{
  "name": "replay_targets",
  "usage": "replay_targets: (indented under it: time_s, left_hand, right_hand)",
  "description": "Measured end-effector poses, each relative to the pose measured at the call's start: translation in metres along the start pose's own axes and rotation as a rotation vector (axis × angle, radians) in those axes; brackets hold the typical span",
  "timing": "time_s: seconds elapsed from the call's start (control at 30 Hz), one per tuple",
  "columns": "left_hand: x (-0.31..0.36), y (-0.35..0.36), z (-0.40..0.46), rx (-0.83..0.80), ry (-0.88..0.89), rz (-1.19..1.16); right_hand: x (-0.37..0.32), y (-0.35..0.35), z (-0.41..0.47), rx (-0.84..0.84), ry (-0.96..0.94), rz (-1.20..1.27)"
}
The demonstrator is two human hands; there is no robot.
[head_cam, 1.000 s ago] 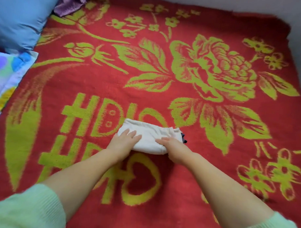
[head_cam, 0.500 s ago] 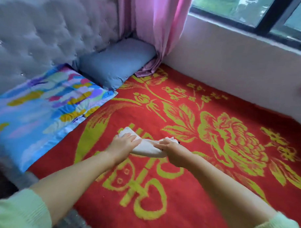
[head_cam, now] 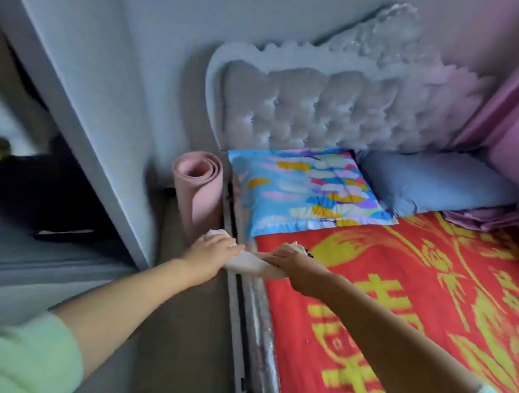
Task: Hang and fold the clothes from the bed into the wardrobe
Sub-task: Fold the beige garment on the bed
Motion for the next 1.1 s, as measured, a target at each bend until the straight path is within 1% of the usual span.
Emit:
replay_targets:
  time_s: [0.07, 0.1, 0.2, 0.33, 0.43, 0.5, 0.6, 0.67, 0.73, 0.8, 0.83, 0.93, 1.1]
  left_hand:
    - [-0.037, -0.012, -0.046, 0.029, -0.101, 0.026]
    - [-0.057, -0.020, -0.069, 0.013, -0.150, 0.035]
    - [-0.112, -0.031, -0.130, -0.021, -0.220, 0.126]
    - [-0.197, -0.043, -0.228, -0.031, -0.319, 0.186]
    - [-0.243, -0.066, -0.294, -0.026, -0.392, 0.221]
    - [-0.270, -0.079, -0.338, -0.074, -0.489, 0.218]
    - [-0.310, -0.077, -0.395, -0.120, -0.632, 0.145]
    - [-0.324, -0.079, -0.416, -0.118, -0.677, 0.110]
    - [-0.340, -0.069, -0.440, -0.207, -0.776, 0.055]
    - [-0.354, -0.058, -0.453, -0.304, -0.801, 0.014]
    - [-0.366, -0.054, -0.457, -0.326, -0.819, -0.006]
    - [-0.420, -0.054, -0.459, -0.338, -0.846, -0.013]
    - [-0.510, -0.052, -0.443, -0.264, -0.875, -0.014]
  right_hand:
    - [-0.039, -0.017, 0.044, 0.003, -0.098, -0.014]
    - [-0.058, -0.022, 0.068, -0.001, -0.132, -0.019]
    - [-0.114, -0.036, 0.129, -0.003, -0.247, -0.032]
    - [-0.215, -0.047, 0.219, -0.024, -0.345, -0.009]
    - [-0.290, -0.061, 0.269, -0.037, -0.444, -0.014]
    - [-0.344, -0.073, 0.301, -0.036, -0.507, -0.023]
    - [-0.406, -0.078, 0.341, -0.051, -0.567, -0.030]
    - [-0.430, -0.076, 0.363, -0.077, -0.610, -0.038]
    - [-0.454, -0.070, 0.388, -0.127, -0.644, -0.042]
    - [-0.469, -0.066, 0.406, -0.152, -0.667, -0.066]
    - [-0.475, -0.064, 0.420, -0.167, -0.672, -0.063]
    - [-0.488, -0.064, 0.473, -0.177, -0.665, -0.003]
    - [-0.494, -0.081, 0.565, -0.167, -0.673, 0.045]
Point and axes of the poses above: each hand's wrist, its own z-axis towards the middle knuckle, its own y-axis out of the palm, x = y × z, the point moved 1 cm from there along z, towards the middle knuckle
